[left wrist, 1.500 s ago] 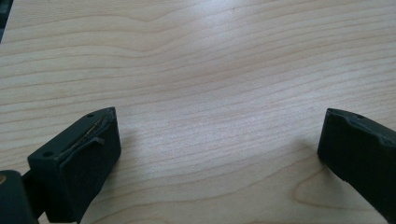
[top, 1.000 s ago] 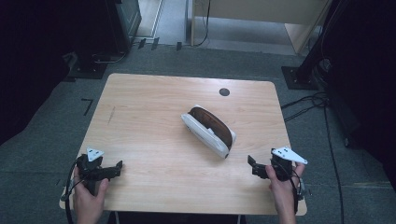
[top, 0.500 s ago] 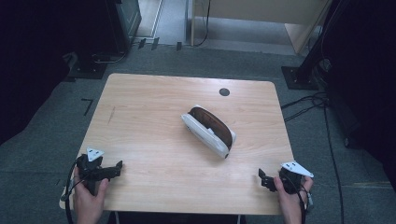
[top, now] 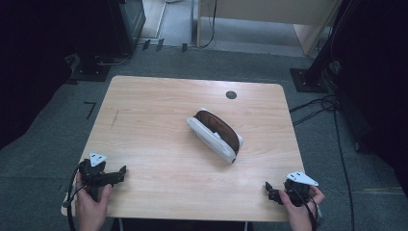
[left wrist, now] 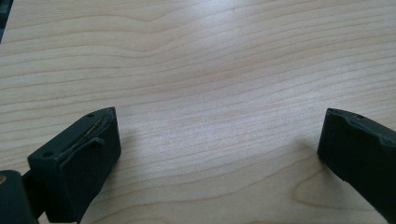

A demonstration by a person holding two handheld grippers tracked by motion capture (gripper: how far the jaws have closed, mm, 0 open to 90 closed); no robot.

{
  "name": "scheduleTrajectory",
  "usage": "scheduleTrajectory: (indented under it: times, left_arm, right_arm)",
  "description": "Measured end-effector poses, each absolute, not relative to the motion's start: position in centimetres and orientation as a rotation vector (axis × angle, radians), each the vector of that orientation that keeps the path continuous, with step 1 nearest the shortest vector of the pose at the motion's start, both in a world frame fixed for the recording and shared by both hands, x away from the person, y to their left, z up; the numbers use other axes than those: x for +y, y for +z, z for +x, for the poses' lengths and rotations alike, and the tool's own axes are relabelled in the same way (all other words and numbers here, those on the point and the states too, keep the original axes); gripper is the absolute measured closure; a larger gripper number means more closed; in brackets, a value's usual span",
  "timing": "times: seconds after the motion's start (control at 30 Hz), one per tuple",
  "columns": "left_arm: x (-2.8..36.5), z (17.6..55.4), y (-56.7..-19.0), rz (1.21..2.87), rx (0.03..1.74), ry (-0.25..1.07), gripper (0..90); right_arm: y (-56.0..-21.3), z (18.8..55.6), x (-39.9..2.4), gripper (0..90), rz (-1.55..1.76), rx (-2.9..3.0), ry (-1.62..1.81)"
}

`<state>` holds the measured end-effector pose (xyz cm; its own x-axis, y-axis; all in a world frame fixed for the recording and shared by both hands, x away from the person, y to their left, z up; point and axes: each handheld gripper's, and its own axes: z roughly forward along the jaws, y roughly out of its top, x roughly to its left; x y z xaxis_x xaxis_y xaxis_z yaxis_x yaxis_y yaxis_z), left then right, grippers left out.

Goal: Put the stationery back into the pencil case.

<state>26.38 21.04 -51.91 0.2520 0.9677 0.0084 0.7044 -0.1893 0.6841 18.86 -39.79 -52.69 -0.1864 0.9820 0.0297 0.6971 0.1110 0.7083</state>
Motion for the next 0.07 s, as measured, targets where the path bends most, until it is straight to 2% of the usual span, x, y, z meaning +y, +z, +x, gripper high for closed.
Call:
scheduleTrajectory:
  times: [0.07]
  left_arm:
    - [21.04, 26.38, -51.90, 1.967, 1.515, 0.609, 0.0]
  right_arm:
    - [-52.69, 18.87, -39.79, 0.0, 1.629, 1.943, 0.835]
